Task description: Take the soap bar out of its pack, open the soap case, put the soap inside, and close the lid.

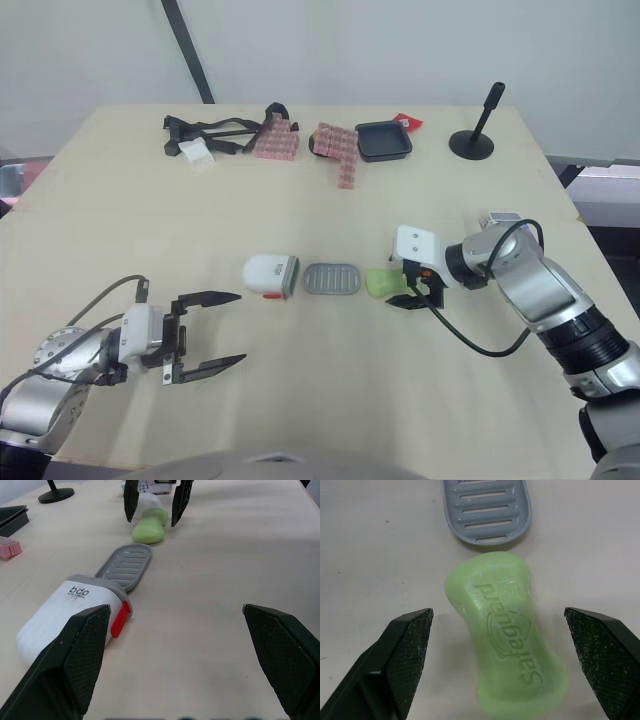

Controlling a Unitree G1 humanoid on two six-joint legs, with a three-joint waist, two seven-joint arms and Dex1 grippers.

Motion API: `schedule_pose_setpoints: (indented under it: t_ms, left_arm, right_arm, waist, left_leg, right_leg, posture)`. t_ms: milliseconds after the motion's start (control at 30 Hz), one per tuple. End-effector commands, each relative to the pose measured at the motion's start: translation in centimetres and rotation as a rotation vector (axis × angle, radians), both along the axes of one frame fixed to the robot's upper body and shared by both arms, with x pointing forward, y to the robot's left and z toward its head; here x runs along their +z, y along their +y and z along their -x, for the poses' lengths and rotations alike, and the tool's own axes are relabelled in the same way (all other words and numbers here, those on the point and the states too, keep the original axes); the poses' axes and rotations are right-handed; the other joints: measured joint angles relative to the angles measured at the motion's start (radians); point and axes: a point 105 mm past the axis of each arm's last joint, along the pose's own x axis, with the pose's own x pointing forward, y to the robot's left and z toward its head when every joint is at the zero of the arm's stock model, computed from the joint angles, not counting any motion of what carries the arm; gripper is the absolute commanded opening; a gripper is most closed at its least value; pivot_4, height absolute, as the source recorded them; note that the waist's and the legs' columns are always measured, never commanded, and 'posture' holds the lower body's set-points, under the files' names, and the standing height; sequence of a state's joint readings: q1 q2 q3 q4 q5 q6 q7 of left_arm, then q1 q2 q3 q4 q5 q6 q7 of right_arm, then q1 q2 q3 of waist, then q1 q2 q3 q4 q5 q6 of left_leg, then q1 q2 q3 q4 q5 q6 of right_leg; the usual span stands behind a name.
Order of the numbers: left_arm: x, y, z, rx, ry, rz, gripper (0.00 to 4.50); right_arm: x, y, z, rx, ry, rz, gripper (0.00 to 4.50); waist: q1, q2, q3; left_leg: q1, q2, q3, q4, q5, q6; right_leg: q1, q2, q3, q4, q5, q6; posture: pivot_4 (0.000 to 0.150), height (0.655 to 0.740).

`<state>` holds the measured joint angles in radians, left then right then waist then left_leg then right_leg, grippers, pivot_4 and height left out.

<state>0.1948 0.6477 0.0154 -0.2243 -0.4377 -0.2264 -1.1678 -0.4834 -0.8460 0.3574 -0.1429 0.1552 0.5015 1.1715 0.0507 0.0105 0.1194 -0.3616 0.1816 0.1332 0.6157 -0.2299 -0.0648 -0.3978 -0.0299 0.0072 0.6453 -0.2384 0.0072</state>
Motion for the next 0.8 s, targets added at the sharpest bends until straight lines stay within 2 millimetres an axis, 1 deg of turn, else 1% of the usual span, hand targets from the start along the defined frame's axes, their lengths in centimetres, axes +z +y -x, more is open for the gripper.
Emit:
schedule_pose_setpoints:
  t_ms: [33,267,433,700,800]
  left_arm:
    - [0.7,-0.5,0.0,0.001,-0.017,0.018,4.5]
    - [0.6,-0.7,0.5,0.001,-0.001,0.024,4.5]
    - [0.7,-0.9,0.6,0.011,0.001,0.039,4.5]
    - [-0.2,-0.5,0.7,0.019,0.008,0.035,4.5]
    - [-0.7,-0.2,0.8,0.02,0.012,0.033,4.5]
  right_arm:
    - [0.4,0.3,-0.2,0.045,-0.021,0.025,4.5]
    - [0.0,0.6,-0.3,0.082,-0.008,0.05,4.5]
    - [-0.4,0.1,-0.8,0.106,-0.022,0.095,4.5]
    - [-0.3,0.8,-1.4,0.122,-0.04,0.084,4.5]
    - [-0.4,1.1,-1.4,0.136,-0.038,0.081,4.5]
  waist:
    - [0.0,0.0,0.0]
    - [0.001,0.0,0.0]
    - [0.001,0.0,0.0]
    - [0.0,0.0,0.0]
    - [0.0,0.0,0.0]
  left_leg:
    - [0.0,0.0,0.0,0.0,0.0,0.0]
    - [0.0,0.0,0.002,0.0,0.0,0.0]
    - [0.0,0.0,0.003,0.0,0.0,0.0]
    - [0.0,0.001,0.005,0.0,0.0,0.0]
    - [0.0,0.001,0.006,0.001,0.0,0.0]
  right_leg:
    - [0.0,0.0,0.0,0.0,0.0,0.0]
    - [-0.002,0.0,0.002,0.002,0.001,0.001]
    - [-0.002,0.0,0.003,0.002,0.0,0.001]
    - [-0.004,0.001,0.005,0.004,0.001,0.001]
    - [-0.004,0.001,0.006,0.004,0.001,0.001]
  posture:
    - [0.15,0.74]
    - [0.15,0.74]
    - [0.15,0.74]
    - [0.15,0.74]
    - [0.15,0.74]
